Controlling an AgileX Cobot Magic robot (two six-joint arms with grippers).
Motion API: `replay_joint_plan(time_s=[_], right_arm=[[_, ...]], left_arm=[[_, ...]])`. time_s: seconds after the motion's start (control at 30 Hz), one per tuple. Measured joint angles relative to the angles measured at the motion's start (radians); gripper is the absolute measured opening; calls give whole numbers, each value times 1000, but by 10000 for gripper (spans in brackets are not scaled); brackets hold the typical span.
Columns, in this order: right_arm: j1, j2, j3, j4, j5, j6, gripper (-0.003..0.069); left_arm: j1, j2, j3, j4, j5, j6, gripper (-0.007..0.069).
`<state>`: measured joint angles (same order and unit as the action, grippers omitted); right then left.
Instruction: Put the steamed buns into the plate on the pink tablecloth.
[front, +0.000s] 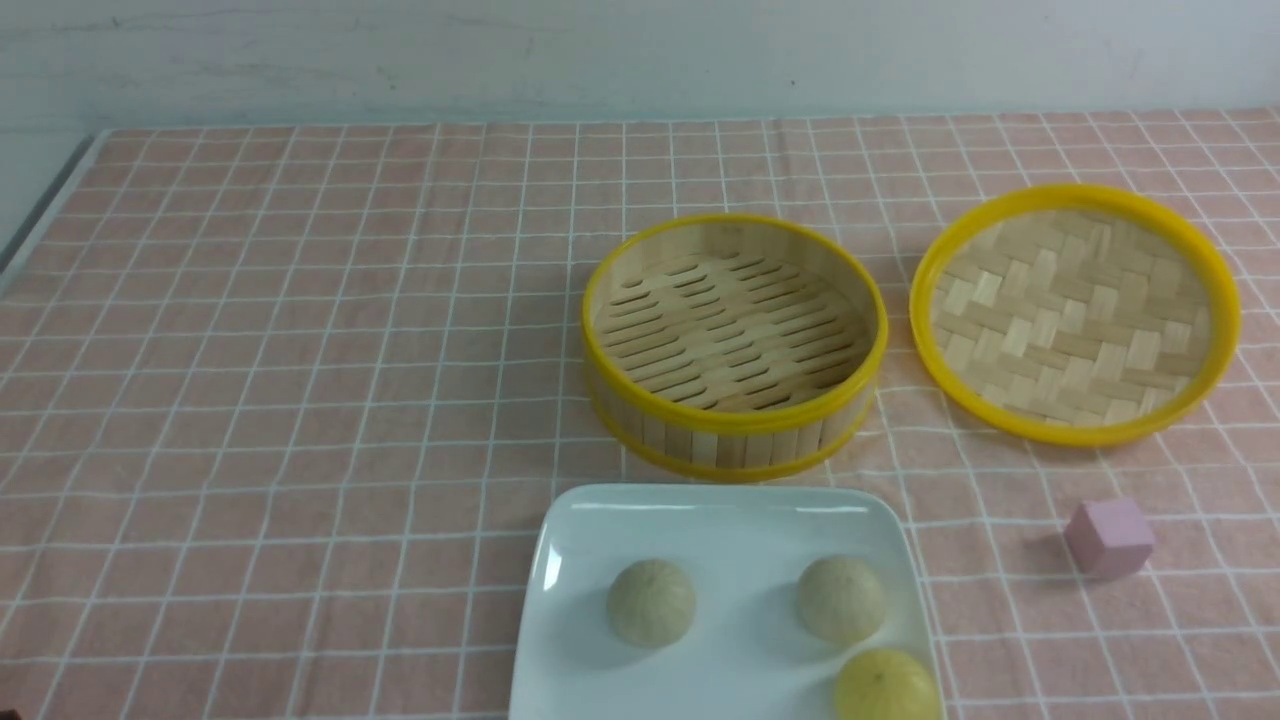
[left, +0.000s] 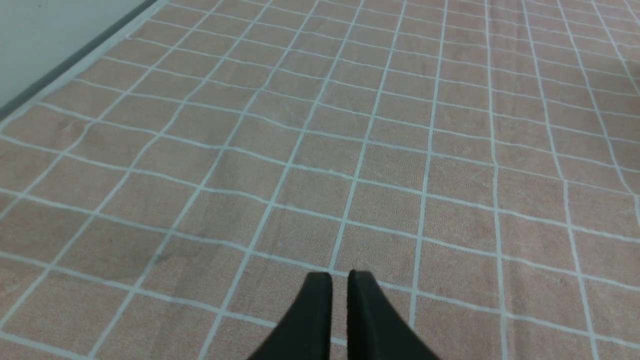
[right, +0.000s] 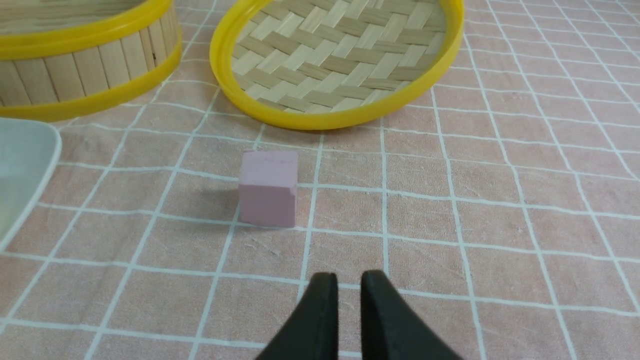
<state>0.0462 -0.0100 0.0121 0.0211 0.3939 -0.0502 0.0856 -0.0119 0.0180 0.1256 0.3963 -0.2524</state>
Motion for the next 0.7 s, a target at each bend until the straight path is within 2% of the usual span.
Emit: replay_joint_plan(time_s=[0.7], right_arm=[[0, 0, 0, 0, 0, 0, 120]], left_arm=[[0, 0, 1, 4, -4, 0, 97]])
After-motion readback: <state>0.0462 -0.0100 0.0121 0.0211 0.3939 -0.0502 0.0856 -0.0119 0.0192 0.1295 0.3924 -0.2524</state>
